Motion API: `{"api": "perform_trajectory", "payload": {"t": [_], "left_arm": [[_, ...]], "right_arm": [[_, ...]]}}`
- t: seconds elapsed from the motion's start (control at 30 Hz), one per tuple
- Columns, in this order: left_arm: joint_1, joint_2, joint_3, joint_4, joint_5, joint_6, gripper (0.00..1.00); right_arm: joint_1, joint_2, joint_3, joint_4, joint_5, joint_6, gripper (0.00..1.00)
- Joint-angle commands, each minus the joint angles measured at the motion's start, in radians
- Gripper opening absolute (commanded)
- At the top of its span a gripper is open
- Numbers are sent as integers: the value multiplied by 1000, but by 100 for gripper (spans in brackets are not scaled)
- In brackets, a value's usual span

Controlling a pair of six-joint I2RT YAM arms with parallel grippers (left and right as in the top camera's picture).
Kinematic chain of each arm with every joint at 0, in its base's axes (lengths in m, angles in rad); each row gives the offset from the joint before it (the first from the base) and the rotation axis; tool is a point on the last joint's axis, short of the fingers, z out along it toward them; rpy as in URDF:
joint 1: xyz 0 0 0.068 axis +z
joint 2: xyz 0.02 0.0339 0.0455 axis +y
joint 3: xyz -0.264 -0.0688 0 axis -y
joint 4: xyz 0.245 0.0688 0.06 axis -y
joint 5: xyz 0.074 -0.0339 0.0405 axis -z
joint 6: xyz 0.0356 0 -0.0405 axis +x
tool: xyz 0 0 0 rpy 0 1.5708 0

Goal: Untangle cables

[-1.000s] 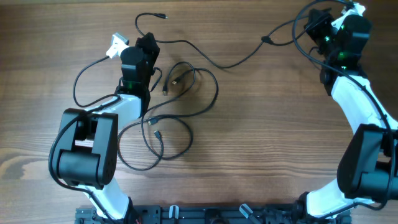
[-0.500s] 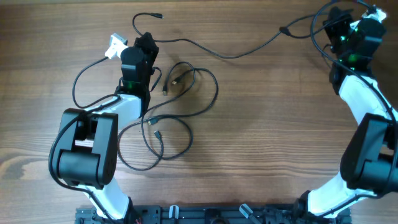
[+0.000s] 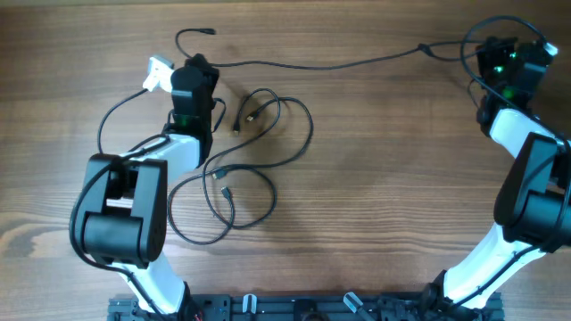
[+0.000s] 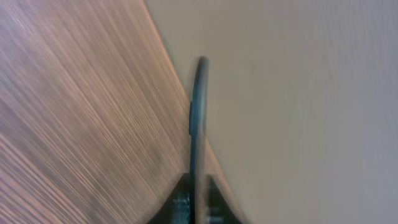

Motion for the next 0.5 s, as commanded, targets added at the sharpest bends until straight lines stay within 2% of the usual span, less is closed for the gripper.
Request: {"api": "perform_trajectory", "payload": {"t": [0.0, 0.1, 0.17, 0.2, 0.23, 0.33, 0.37, 0.43, 0.47], "left_arm": [[-63, 14, 9, 8, 45, 25, 20], [-101, 14, 9, 16, 22, 73, 18], [-101, 14, 9, 15, 19, 73, 35], [-97, 14, 9, 16, 19, 73, 46], [-96, 14, 9, 16, 20, 73, 54], [-95, 14, 9, 23, 92, 74, 72], [-95, 14, 9, 36, 128, 78, 83], [-95, 14, 9, 58, 205, 129, 100], [-95, 13, 9, 56, 230, 144, 100]], "right_arm": [[-60, 31, 17, 7, 53, 94, 4], [-100, 31, 17, -10, 57, 91, 4], [-116, 31, 17, -21, 56, 87, 5], [-117, 31, 17, -21, 56, 88, 26], [-117, 31, 17, -20, 55, 87, 97], [-117, 31, 17, -33, -62, 62, 100], [-114, 31, 17, -51, -113, 64, 100], [-102, 31, 17, -99, -211, 66, 100], [-91, 29, 17, -124, -237, 65, 100]]}}
